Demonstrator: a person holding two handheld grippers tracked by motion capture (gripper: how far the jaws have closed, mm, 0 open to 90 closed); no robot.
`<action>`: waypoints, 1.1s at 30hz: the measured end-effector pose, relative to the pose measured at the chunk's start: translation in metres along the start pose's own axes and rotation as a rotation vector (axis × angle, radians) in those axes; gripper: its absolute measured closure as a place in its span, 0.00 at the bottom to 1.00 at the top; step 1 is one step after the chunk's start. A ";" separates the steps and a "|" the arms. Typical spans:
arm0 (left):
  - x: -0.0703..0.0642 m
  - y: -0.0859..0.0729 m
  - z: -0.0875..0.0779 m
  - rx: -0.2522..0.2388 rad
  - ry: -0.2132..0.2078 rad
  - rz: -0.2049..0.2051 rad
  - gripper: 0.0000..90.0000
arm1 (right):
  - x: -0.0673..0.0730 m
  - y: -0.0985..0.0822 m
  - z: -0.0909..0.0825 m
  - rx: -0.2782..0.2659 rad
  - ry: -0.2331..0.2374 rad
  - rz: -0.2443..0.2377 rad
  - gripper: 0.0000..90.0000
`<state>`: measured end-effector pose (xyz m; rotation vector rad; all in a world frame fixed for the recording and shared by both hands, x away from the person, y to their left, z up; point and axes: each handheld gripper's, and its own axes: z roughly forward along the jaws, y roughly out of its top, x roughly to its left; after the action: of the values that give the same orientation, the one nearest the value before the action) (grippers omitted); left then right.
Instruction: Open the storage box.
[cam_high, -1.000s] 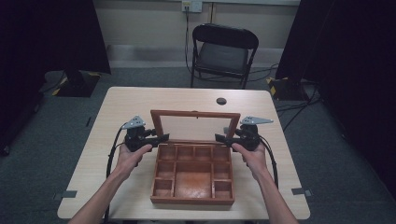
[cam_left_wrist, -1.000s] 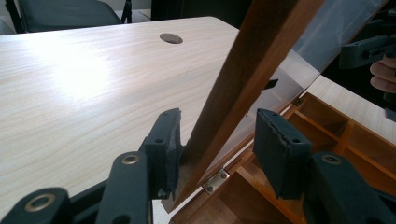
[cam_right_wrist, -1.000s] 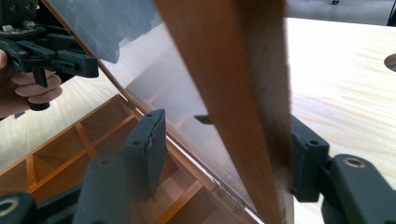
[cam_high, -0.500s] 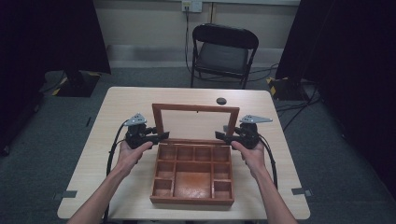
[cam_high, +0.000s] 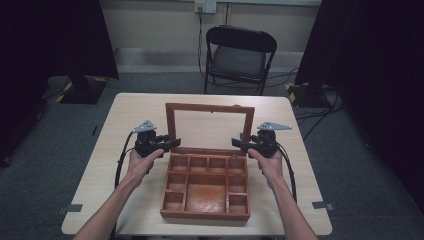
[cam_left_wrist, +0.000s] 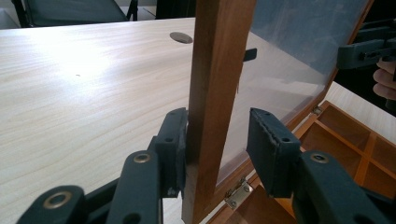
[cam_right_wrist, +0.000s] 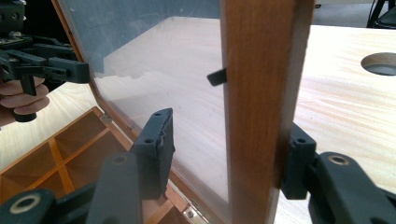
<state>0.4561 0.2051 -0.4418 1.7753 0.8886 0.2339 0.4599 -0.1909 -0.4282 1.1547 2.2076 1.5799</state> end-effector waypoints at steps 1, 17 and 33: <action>0.000 0.000 0.000 0.001 0.001 -0.001 0.65 | -0.001 0.000 0.000 0.000 -0.003 0.002 0.53; 0.005 -0.003 0.006 0.010 0.007 -0.029 0.62 | -0.009 -0.003 0.006 -0.001 -0.023 0.021 0.54; 0.009 -0.003 0.013 0.039 -0.005 -0.052 0.52 | -0.015 -0.005 0.014 0.003 -0.027 0.055 0.50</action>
<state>0.4682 0.2022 -0.4516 1.7856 0.9403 0.1800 0.4754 -0.1920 -0.4427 1.2398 2.1809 1.5728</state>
